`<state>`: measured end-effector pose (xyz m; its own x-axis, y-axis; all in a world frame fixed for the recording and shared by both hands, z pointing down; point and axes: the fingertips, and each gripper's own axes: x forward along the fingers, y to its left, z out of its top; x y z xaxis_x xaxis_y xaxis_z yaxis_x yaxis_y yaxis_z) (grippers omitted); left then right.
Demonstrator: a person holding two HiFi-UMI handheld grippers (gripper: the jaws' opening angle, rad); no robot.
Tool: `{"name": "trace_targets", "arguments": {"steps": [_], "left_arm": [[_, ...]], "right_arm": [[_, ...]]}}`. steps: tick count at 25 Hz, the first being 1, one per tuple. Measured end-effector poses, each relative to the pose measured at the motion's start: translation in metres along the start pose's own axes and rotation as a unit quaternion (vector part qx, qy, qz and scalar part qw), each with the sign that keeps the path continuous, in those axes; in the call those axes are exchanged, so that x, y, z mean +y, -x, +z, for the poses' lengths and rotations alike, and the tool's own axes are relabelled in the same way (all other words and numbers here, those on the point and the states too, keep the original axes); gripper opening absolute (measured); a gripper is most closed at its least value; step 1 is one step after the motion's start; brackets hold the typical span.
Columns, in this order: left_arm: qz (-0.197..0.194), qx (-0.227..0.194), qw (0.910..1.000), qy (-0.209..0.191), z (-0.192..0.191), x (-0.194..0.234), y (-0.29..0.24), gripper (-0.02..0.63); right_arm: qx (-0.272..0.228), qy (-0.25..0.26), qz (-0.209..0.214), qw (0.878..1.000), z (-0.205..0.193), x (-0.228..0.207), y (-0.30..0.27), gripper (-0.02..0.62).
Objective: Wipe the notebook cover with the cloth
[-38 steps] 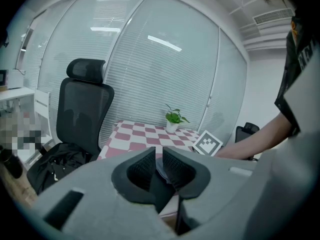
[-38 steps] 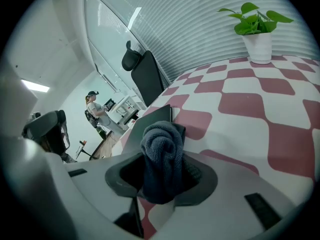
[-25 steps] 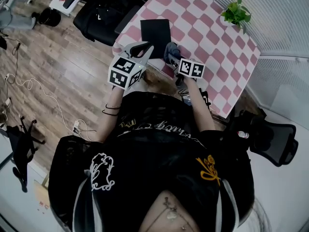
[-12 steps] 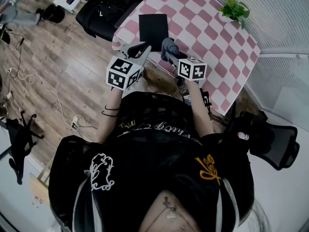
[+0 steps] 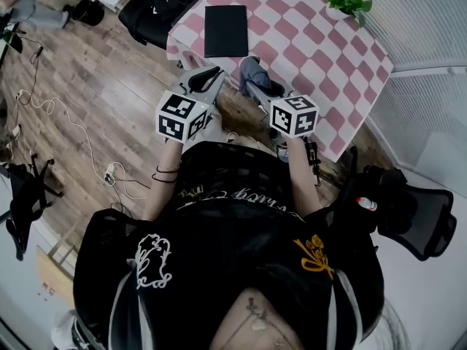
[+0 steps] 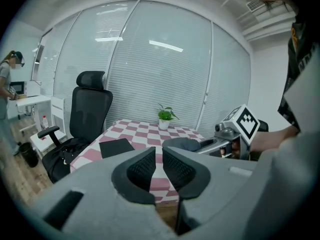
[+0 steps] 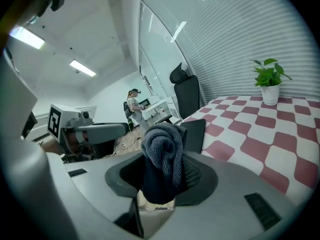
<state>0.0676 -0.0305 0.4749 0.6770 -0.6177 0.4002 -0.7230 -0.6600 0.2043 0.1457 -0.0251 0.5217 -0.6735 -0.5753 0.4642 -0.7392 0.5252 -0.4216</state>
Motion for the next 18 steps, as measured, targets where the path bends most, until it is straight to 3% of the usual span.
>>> {"name": "trace_targets", "arguments": {"steps": [9, 18], "left_arm": [[0.018, 0.017, 0.9997, -0.004, -0.024, -0.047, 0.036, 0.038], [0.041, 0.026, 0.9987, 0.014, -0.040, -0.045, 0.066, 0.038]], "right_arm": [[-0.016, 0.015, 0.006, 1.000, -0.014, 0.021, 0.037, 0.133], [0.011, 0.024, 0.030, 0.999, -0.031, 0.050, 0.028, 0.133]]}}
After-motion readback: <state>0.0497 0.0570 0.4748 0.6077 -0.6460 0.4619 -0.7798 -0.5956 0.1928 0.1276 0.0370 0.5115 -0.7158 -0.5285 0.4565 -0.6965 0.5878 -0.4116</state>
